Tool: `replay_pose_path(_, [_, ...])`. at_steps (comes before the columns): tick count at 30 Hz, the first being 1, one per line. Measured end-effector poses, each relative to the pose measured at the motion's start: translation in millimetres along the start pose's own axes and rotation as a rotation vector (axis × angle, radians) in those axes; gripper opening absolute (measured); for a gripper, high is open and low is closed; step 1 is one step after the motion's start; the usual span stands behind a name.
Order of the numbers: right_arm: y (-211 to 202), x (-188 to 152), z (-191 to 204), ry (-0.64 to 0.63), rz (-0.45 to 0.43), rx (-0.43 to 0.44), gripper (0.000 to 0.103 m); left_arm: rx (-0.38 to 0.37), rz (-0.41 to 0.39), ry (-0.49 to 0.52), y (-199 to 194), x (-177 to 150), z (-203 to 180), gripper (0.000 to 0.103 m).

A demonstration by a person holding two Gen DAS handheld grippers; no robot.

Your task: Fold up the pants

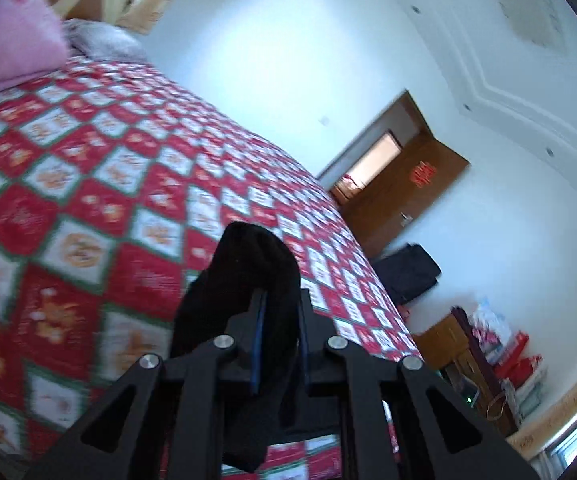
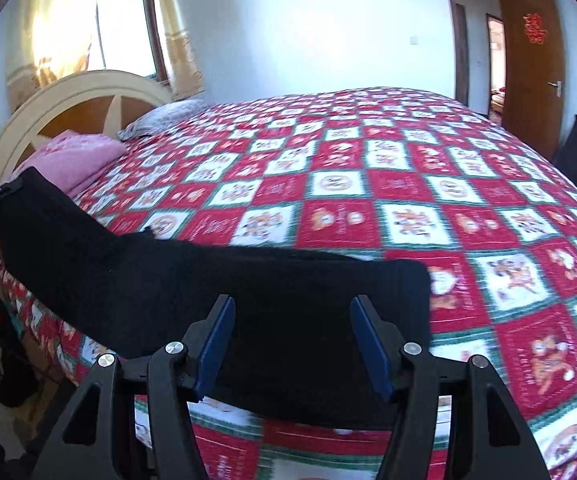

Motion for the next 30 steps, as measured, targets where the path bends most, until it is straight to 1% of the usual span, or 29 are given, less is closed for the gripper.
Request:
replay_pose_path(4, [-7,-1,-24,0.04,-0.017,-0.028,0.062,-0.04,0.048,0.051,34,-11,-43,0.015])
replay_pose_path(7, [-9,-3,-39,0.066,-0.032,-0.054,0.062,-0.072,0.105,0.095,68,-27,-77,0.014])
replay_pose_path(11, [-8,-4,-62,0.121,-0.051,-0.079,0.062,-0.094,0.166,0.149,102,-49,-111,0.014])
replay_pose_path(13, [-7,-4,-73,0.148,-0.057,-0.09,0.062,-0.106,0.198,0.176,124,-62,-128,0.007])
replay_pose_path(17, [-8,-5,-96,0.207,-0.068,-0.112,0.062,-0.079,0.23,0.245,152,-83,-150,0.006])
replay_pose_path(19, [-8,-6,-107,0.245,-0.068,-0.109,0.062,-0.076,0.276,0.254,172,-100,-155,0.006])
replay_pose_path(21, [-6,-7,-112,0.256,-0.071,-0.104,0.062,-0.063,0.292,0.283,179,-112,-158,0.006])
replay_pose_path(23, [-6,-8,-112,0.264,-0.076,-0.061,0.062,-0.059,0.293,0.321,178,-119,-161,0.006])
replay_pose_path(24, [-5,-8,-110,0.274,-0.074,-0.017,0.062,-0.045,0.283,0.345,172,-120,-158,0.006])
replay_pose_path(25, [-5,-8,-105,0.289,-0.073,0.05,0.062,-0.031,0.268,0.364,170,-117,-157,0.006])
replay_pose_path(26, [-6,-7,-99,0.291,-0.072,0.09,0.062,-0.017,0.253,0.382,167,-114,-153,0.006])
replay_pose_path(27, [-5,-7,-89,0.286,-0.067,0.154,0.062,0.004,0.232,0.397,157,-109,-146,0.007])
replay_pose_path(28, [-6,-7,-79,0.274,-0.061,0.2,0.063,0.026,0.21,0.405,149,-104,-138,0.008])
replay_pose_path(29, [-5,-8,-69,0.262,-0.054,0.232,0.064,0.051,0.19,0.411,139,-99,-127,0.012])
replay_pose_path(30, [-5,-8,-58,0.253,-0.045,0.259,0.067,0.07,0.181,0.415,137,-97,-119,0.024])
Point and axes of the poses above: each gripper's, at about its wrist camera, not at the fingertips, and y roughly the way its jaws point, z to its left, x to its top, the point moved 7 cm from there along y, roughly the way its jaws point
